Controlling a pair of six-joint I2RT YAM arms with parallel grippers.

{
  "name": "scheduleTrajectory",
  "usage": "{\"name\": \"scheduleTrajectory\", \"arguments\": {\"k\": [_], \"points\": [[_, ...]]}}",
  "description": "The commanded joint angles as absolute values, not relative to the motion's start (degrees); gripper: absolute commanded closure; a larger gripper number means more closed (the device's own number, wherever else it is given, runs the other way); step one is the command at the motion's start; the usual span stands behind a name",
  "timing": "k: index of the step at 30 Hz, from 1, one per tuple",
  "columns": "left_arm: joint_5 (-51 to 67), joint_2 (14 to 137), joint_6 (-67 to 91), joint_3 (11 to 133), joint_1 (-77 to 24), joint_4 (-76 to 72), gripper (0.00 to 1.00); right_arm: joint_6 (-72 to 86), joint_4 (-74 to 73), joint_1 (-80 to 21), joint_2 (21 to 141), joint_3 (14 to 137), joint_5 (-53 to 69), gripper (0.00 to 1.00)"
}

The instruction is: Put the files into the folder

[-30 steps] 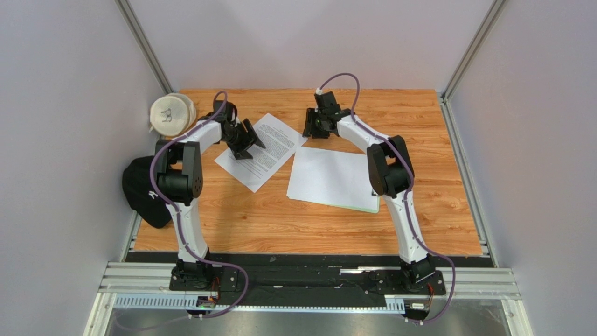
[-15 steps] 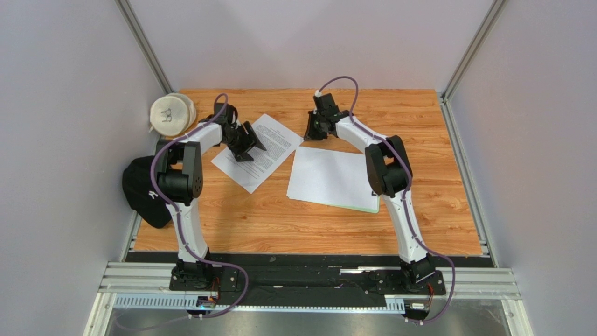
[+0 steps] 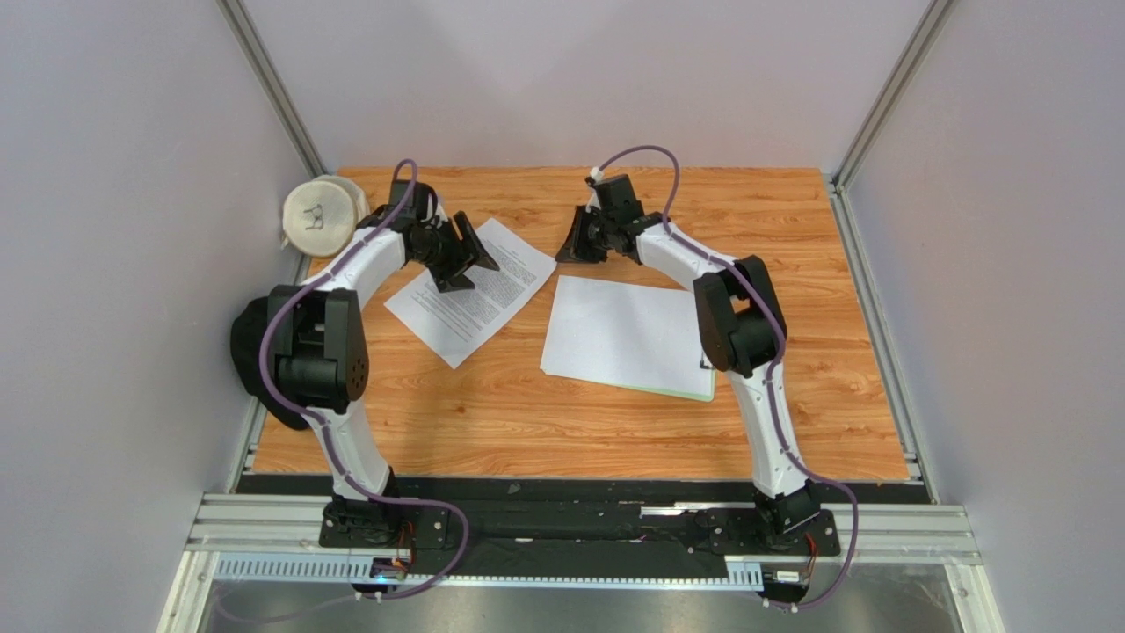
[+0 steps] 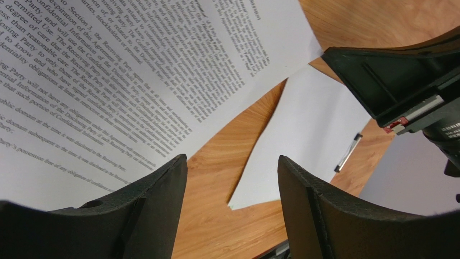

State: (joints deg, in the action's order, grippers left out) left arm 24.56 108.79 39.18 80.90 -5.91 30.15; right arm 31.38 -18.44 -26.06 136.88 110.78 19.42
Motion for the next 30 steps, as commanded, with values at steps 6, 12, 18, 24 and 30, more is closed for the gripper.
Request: {"name": "scheduleTrajectory", "arguments": {"k": [6,12,18,24,30], "points": [[18.92,99.15,28.40,80.33,-11.41,36.12,0.24,41.91,-8.35,-27.51,122.96,98.70,24.87,1.00],[8.78,95.28,27.06,76.56,-19.25,32.26,0.25,38.79,-14.21,-27.51,124.97,102.37,23.12,0.95],[11.67,101.23,32.51,82.08,-14.25,35.24,0.32,34.80,-22.68,-29.79,128.15,106.89,20.39,0.64],[15.92,112.91,31.04,92.61,-6.51,44.72,0.31,37.44,-15.74,-32.60,121.30,94.94,21.35,0.46],[12.49,116.11,32.86,89.41,-5.19,49.83,0.31,47.54,-9.76,-37.35,117.43,87.11,21.80,0.38]]}}
